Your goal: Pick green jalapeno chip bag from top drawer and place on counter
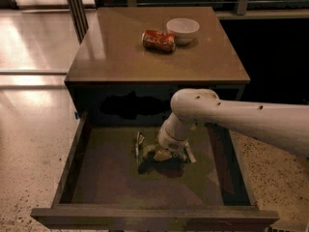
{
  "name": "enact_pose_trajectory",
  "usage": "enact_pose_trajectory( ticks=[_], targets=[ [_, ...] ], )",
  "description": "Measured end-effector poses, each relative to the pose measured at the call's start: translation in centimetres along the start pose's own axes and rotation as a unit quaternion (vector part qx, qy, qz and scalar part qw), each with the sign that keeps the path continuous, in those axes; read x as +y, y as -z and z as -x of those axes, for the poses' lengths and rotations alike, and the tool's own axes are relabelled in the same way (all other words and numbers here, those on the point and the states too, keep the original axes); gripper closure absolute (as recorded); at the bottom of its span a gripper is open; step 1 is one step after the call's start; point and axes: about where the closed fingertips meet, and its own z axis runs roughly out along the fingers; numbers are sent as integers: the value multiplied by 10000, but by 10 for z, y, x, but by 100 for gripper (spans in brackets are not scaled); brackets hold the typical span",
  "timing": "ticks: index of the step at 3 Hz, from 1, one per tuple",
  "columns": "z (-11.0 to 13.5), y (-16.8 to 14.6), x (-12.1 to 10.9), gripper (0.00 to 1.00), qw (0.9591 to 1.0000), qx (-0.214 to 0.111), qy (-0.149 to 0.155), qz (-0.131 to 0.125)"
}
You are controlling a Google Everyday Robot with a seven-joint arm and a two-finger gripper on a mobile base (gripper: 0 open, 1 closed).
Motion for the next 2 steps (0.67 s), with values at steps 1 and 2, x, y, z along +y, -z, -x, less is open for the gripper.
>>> enact_pose_trajectory(
  ticks=[1, 2],
  targets=[
    [26, 46, -9, 100, 9964, -704, 322, 359],
    [55, 92, -25, 100, 9859, -1178, 991, 656]
  ],
)
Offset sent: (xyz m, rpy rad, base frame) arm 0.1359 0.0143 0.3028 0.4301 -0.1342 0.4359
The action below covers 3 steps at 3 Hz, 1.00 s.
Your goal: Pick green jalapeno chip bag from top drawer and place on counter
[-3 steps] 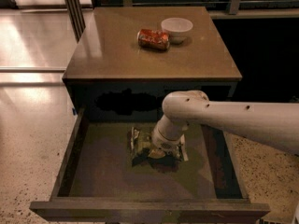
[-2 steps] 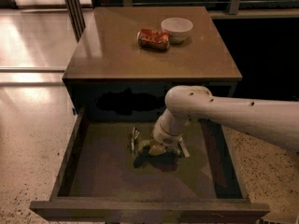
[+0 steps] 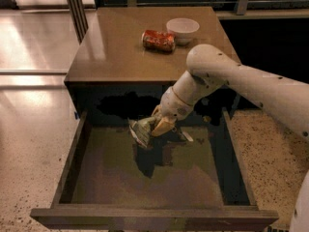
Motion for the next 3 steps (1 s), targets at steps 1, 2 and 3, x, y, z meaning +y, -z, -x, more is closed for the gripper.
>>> enact_pose_trajectory(
  ticks=[1, 2, 3],
  targets=[
    [41, 40, -16, 100, 9976, -215, 590, 305],
    [60, 74, -20, 100, 9956, -255, 834, 332],
    [60, 74, -20, 100, 9956, -255, 834, 332]
  ],
)
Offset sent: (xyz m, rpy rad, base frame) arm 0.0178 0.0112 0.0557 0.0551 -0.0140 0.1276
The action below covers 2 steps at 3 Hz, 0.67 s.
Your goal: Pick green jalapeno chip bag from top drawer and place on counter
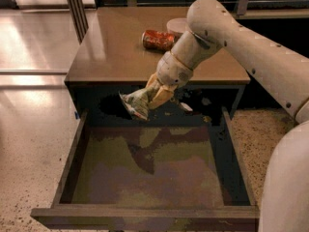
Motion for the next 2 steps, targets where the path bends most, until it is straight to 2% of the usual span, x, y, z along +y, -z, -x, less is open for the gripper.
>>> enact_pose_trajectory(
  ticks=[1, 2],
  targets=[
    [1, 9, -12, 100, 9999, 55, 91, -36],
    [1, 29, -43, 100, 9994, 173, 299, -97]
  ],
)
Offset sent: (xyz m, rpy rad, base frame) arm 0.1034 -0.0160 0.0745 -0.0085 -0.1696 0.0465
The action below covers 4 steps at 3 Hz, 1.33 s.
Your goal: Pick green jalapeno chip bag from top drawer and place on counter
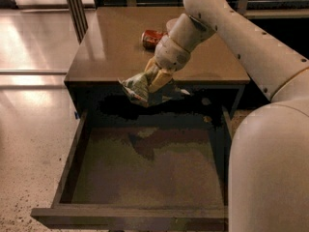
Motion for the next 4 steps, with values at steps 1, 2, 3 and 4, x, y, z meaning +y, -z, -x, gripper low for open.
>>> enact_pose_trajectory(
  ticks=[1, 2, 3, 4],
  targets=[
    [0, 8, -36, 100, 9998, 23, 213, -21],
    [19, 17, -73, 100, 9982, -21, 537, -270],
    [30, 38, -93, 100, 9950, -43, 668, -740],
    [31, 35, -101, 100, 9942, -70, 661, -848]
  ],
)
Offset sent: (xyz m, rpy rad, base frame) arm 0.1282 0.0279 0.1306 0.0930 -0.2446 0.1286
